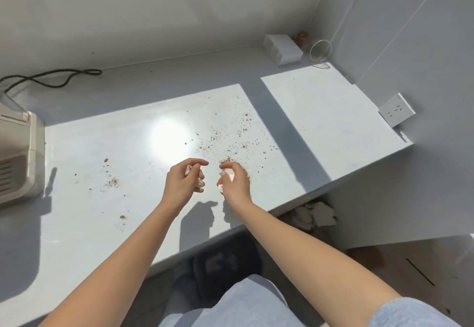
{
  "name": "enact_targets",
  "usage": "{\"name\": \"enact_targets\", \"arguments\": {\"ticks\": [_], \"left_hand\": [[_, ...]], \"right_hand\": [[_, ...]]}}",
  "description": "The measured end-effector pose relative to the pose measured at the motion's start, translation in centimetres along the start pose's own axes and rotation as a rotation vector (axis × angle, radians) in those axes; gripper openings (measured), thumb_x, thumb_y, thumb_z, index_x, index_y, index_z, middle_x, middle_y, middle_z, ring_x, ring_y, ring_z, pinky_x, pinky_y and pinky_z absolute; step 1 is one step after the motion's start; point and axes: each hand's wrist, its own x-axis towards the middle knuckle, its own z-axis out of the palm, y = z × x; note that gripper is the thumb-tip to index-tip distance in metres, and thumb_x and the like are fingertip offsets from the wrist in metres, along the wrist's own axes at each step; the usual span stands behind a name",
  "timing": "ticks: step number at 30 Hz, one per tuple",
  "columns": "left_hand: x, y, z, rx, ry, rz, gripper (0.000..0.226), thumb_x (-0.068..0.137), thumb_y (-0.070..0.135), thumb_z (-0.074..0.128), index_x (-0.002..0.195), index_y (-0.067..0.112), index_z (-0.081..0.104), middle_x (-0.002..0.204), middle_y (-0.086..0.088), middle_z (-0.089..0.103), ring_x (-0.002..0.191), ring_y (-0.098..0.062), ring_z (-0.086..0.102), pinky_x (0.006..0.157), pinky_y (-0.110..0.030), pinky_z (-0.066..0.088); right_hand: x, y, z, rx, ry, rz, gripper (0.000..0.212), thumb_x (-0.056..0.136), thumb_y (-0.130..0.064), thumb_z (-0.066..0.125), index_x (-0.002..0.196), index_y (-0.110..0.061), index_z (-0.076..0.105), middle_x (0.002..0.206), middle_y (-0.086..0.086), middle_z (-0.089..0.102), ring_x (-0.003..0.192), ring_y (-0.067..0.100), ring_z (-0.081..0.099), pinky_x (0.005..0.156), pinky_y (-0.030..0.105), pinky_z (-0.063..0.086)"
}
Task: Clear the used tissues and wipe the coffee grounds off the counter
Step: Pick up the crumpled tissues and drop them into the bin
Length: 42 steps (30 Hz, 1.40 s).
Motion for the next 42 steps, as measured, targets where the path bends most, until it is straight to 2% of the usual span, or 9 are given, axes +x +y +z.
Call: {"name": "enact_targets", "arguments": {"ticks": [4, 13, 24, 28, 31, 34, 37, 40, 42], "left_hand": [[-2.9, -1.7, 3.7, 0.049, -0.114, -0.088, 0.041, 0.100, 0.030, 0.039, 0.074, 0.008, 0.063, 0.048, -0.004, 0.048, 0.039, -0.018, 0.049, 0.039, -0.024, 0.041], [-7.2, -5.0, 7.9, 0.609, -0.078, -0.090, 0.050, 0.095, 0.041, 0.039, 0.054, 0.017, 0.022, 0.047, 0.005, 0.024, 0.048, -0.015, 0.023, 0.050, -0.030, 0.019], [-8.6, -9.0, 8.6, 0.573, -0.179, -0.140, 0.050, 0.099, 0.039, 0.033, 0.053, 0.018, 0.030, 0.045, 0.007, 0.033, 0.045, -0.011, 0.029, 0.049, -0.029, 0.025], [-8.6, -12.3, 9.4, 0.517, -0.227, -0.260, 0.045, 0.099, 0.029, 0.031, 0.056, 0.018, 0.040, 0.052, 0.007, 0.042, 0.055, -0.015, 0.041, 0.056, -0.032, 0.032], [-7.9, -15.4, 9.8, 0.392, -0.222, -0.551, 0.025, 0.095, 0.010, 0.033, 0.081, 0.011, 0.054, 0.062, -0.003, 0.045, 0.059, -0.022, 0.041, 0.055, -0.031, 0.036], [-6.7, -19.3, 10.0, 0.077, -0.118, -1.057, 0.027, 0.099, 0.025, 0.039, 0.080, 0.009, 0.049, 0.058, -0.008, 0.047, 0.049, -0.020, 0.043, 0.046, -0.022, 0.033], [-6.6, -24.0, 9.0, -0.226, -0.083, -1.236, 0.044, 0.100, 0.043, 0.034, 0.070, 0.013, 0.045, 0.056, -0.005, 0.055, 0.047, -0.015, 0.055, 0.048, -0.019, 0.045], [-6.7, -28.2, 7.9, -0.261, -0.122, -1.226, 0.054, 0.096, 0.054, 0.031, 0.114, 0.009, 0.053, 0.113, -0.012, 0.059, 0.097, -0.029, 0.060, 0.083, -0.045, 0.048], [-7.4, -29.7, 7.6, -0.342, -0.115, -1.256, 0.069, 0.094, 0.058, 0.032, 0.142, 0.009, 0.034, 0.139, -0.013, 0.046, 0.118, -0.035, 0.052, 0.093, -0.052, 0.042]], "right_hand": [[-1.6, 2.7, -2.7, -0.181, -0.072, -0.106, 0.017, 0.100, -0.021, 0.037, 0.097, -0.027, 0.053, 0.101, -0.005, 0.061, 0.088, 0.017, 0.059, 0.080, 0.035, 0.047], [-4.2, 6.6, -5.8, -0.429, -0.195, -0.186, 0.054, 0.102, -0.044, 0.029, 0.052, -0.021, 0.030, 0.050, -0.007, 0.035, 0.047, 0.009, 0.033, 0.046, 0.029, 0.023], [-5.7, 9.9, -5.9, -0.464, -0.208, -0.022, 0.053, 0.101, -0.042, 0.024, 0.055, -0.021, 0.035, 0.056, -0.007, 0.043, 0.052, 0.007, 0.039, 0.055, 0.034, 0.029], [-6.0, 14.6, -5.6, -0.482, -0.131, 0.170, 0.047, 0.097, -0.043, 0.023, 0.064, -0.023, 0.050, 0.070, -0.005, 0.060, 0.067, 0.016, 0.056, 0.067, 0.032, 0.037], [-6.2, 18.1, -4.9, -0.394, -0.120, 0.328, 0.032, 0.087, -0.041, 0.021, 0.067, -0.032, 0.044, 0.073, -0.009, 0.056, 0.073, 0.021, 0.054, 0.069, 0.033, 0.038], [-5.0, 22.3, -3.3, -0.214, -0.082, 0.610, 0.038, 0.093, -0.040, 0.026, 0.100, -0.021, 0.058, 0.095, 0.003, 0.061, 0.096, 0.030, 0.060, 0.084, 0.038, 0.045], [-3.9, 25.6, -1.7, 0.151, 0.000, 0.975, 0.041, 0.101, -0.040, 0.034, 0.126, -0.014, 0.053, 0.094, 0.004, 0.062, 0.099, 0.029, 0.060, 0.086, 0.036, 0.047], [-2.9, 27.9, -0.7, 0.421, 0.057, 1.190, 0.055, 0.099, -0.051, 0.031, 0.135, -0.012, 0.048, 0.126, 0.007, 0.056, 0.121, 0.030, 0.052, 0.099, 0.047, 0.044], [-3.2, 29.3, -0.1, 0.520, 0.151, 1.233, 0.059, 0.096, -0.057, 0.035, 0.139, -0.017, 0.045, 0.138, 0.007, 0.048, 0.124, 0.029, 0.050, 0.099, 0.051, 0.045]]}}
